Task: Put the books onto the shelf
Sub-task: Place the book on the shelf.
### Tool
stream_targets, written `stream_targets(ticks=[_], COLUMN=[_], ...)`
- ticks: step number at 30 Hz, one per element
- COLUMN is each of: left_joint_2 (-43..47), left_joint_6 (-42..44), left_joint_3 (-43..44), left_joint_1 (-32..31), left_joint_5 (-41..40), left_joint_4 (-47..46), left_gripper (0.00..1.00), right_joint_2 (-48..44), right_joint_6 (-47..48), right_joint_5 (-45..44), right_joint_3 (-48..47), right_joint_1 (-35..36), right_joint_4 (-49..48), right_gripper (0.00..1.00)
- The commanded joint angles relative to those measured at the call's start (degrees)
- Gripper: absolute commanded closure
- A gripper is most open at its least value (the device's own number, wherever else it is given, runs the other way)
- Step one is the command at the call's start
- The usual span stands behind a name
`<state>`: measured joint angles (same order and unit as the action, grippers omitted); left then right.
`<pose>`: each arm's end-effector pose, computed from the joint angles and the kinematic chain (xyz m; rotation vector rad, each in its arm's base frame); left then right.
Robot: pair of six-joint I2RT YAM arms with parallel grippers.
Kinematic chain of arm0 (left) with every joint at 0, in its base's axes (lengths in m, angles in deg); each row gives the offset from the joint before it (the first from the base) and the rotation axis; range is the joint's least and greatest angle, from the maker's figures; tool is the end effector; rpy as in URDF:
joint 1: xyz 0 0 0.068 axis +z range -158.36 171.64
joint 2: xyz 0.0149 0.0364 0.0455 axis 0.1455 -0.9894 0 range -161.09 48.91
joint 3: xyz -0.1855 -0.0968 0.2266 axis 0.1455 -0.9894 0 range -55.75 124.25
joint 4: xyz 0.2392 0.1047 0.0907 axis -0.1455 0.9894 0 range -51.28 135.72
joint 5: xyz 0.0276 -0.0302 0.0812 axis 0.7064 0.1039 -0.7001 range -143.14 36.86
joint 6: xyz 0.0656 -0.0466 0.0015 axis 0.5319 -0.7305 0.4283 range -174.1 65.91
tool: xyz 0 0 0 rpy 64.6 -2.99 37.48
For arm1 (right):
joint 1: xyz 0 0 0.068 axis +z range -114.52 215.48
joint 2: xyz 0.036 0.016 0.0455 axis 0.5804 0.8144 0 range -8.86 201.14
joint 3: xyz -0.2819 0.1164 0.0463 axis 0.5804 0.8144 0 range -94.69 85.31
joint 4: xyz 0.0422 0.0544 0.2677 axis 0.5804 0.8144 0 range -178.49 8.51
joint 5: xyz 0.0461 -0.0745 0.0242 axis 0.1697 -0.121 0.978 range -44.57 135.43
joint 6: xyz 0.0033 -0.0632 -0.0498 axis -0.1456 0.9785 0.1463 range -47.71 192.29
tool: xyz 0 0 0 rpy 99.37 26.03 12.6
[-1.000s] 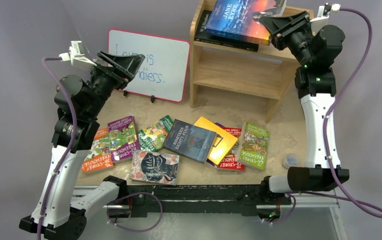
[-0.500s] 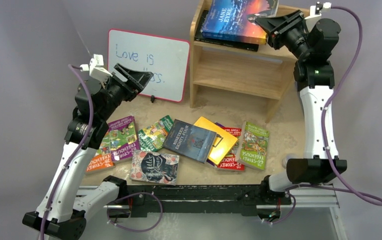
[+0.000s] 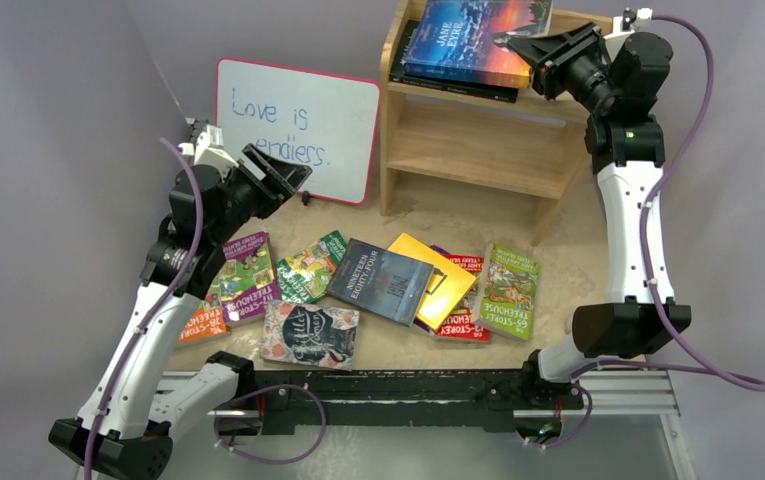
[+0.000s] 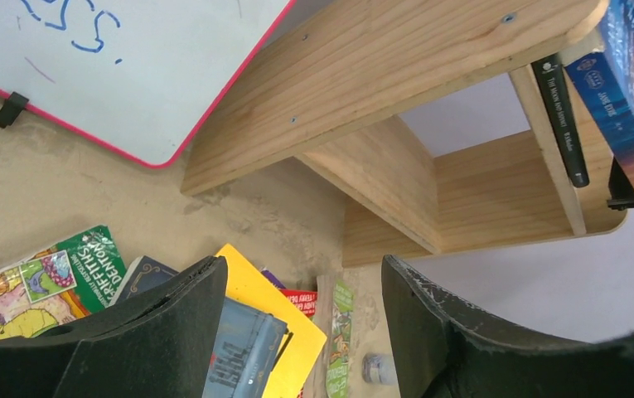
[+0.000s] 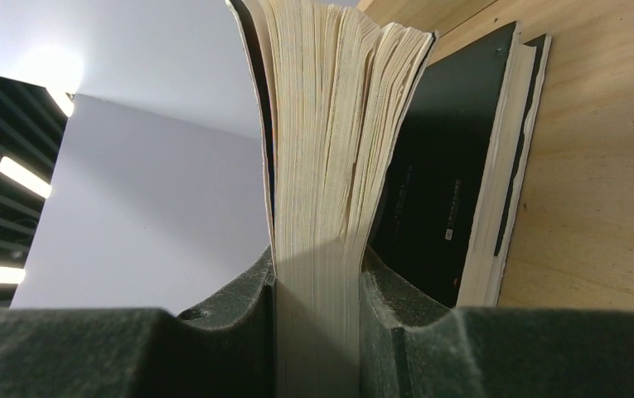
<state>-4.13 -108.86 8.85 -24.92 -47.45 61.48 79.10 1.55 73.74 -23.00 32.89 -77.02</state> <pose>0.2121 -0.0703 0.4371 -0.5406 1.7943 -0.9722 0.3678 0.0165 0.5819 0.5450 1.4777 1.3049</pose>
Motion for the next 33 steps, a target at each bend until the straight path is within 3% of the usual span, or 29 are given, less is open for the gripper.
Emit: stream_targets(ticks=[1,10,15,20,33], left_joint_2=[0.8,0.1,0.0,-0.5,-1.7], left_joint_6=[1.6,2.0,2.4,2.4,4.2], left_joint_3=[-1.1,-2.1,-2.5,-2.8,-2.6], left_joint_1=[0.1,0.1,0.1,0.1,0.1], left_joint_5=[0.1,-0.1,-0.3,-0.1,0.4], left_joint_4=[-0.4,0.3,0.4,0.4,2.7], left_gripper=[0.33,0.36,0.36,0.36,0.36], right_joint_2=[-1.6,1.5,1.3,3.2,5.4], right_joint_6=[-1.5,1.0,3.6,12.7,32.9], right_joint_5=[1.5,-0.1,-1.6,-4.3,-16.9], right_joint_3=[-4.5,-8.5,-8.5,-13.3,-21.9], right_joint_1=[0.9,4.6,5.0,5.1,6.2], right_joint_4=[-6.7,-2.7,-0.2,6.6,21.1], right_gripper=[0.78,0.73,0.58,0.43,0.33])
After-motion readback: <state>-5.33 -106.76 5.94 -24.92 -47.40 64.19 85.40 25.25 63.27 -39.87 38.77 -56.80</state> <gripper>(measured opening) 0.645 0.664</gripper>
